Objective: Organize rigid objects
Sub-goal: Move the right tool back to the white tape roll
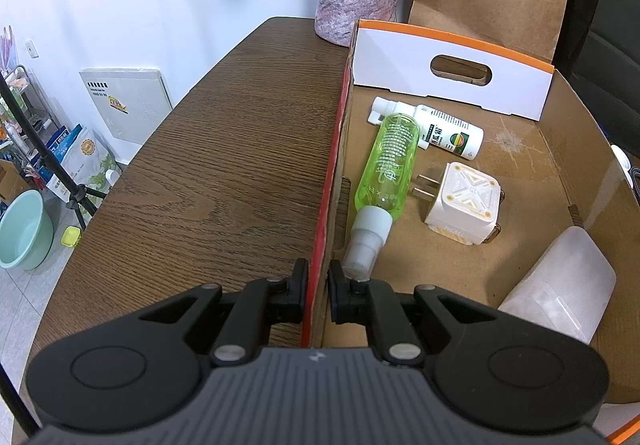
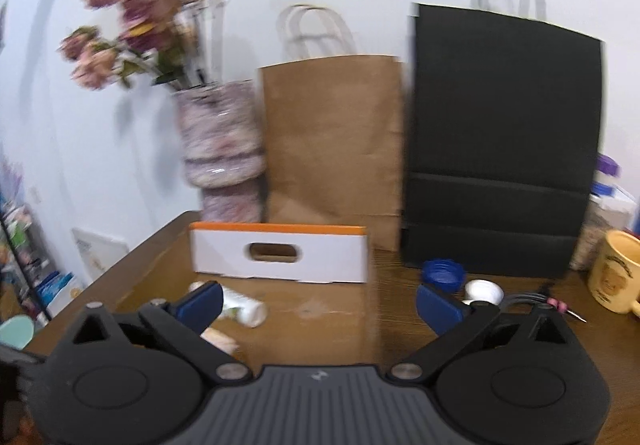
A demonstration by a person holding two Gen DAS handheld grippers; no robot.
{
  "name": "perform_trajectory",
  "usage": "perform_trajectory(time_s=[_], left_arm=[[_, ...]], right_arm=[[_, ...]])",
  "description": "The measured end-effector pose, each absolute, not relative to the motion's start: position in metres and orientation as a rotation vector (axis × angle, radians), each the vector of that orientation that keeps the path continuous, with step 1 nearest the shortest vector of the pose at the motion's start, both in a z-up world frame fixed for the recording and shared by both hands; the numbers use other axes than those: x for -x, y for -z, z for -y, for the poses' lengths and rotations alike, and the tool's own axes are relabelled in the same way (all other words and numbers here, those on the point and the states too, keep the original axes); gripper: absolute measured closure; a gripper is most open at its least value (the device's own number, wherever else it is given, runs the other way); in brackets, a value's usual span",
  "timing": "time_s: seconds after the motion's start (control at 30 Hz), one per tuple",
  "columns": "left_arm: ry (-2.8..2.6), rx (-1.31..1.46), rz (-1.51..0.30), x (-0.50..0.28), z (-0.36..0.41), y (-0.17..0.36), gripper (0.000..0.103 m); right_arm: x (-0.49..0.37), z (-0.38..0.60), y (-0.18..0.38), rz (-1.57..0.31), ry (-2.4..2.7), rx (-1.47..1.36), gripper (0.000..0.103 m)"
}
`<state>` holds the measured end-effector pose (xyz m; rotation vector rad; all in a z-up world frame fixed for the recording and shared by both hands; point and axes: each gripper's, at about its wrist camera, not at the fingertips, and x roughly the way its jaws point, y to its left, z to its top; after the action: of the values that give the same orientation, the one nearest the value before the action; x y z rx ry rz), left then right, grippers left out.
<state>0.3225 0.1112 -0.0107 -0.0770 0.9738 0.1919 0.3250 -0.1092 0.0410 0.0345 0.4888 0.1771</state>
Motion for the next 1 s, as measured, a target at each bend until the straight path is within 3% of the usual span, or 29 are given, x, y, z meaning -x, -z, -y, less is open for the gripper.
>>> perform_trajectory(time_s=[0.57, 1.0], left_arm=[[-0.191, 0.08, -0.974, -0.323, -0.111, 0.011, 0.092], [-0.19, 0.079, -0.974, -0.323, -0.111, 0.011, 0.092]], right_arm=[[-0.347, 0.214, -0.015, -0.557, 0.007, -0.041, 0.0], [-0.368, 0.215, 0.031, -0.69, -0.003, 0.024, 0.0]])
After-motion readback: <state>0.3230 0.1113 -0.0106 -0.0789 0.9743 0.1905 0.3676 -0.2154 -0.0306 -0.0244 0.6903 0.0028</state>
